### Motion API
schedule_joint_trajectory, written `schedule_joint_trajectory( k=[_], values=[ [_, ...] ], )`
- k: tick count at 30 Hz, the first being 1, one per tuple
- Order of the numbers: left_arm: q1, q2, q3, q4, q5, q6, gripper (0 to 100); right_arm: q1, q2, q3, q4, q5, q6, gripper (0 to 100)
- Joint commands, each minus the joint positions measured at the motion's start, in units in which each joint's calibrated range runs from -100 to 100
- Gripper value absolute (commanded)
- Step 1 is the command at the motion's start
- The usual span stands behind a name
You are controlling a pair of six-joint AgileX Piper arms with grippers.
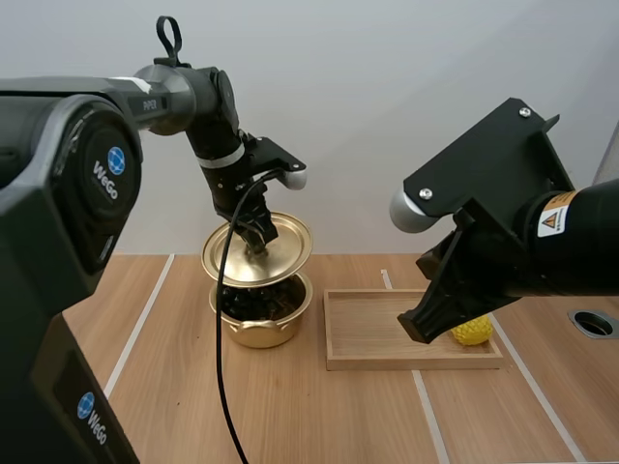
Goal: Open the pot, put the grape inside, and close it
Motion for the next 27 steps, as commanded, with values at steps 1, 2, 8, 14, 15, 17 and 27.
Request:
schedule_joint_trajectory(
  k=[1,2,8,14,15,17,27],
  values=[
    [-0.24,1.48,-0.02,-1.18,0.0,0.51,0,0.2,-0.42,0.18,0.18,0.0,-0.15,0],
    [-0.24,1.82,-0.02,-1.18,0.0,0.51,0,0.2,-0.42,0.18,0.18,0.0,-0.15,0],
    [-0.24,4.94,-0.02,-1.28,0.0,0.51,0,0.2,-0.42,0.18,0.18,0.0,-0.15,0],
    [-0.24,8.07,-0.02,-1.02,0.0,0.39,0,0.2,-0.42,0.18,0.18,0.0,-0.15,0],
    [-0.24,8.55,-0.02,-1.02,0.0,0.23,0,0.2,-0.42,0.18,0.18,0.0,-0.15,0],
    [-0.24,9.04,-0.02,-1.15,0.0,0.09,0,0.2,-0.42,0.18,0.18,0.0,-0.15,0],
    [-0.24,9.55,-0.02,-2.28,0.0,0.09,0,0.2,-0.42,0.18,0.18,0.0,-0.15,0]
  ],
)
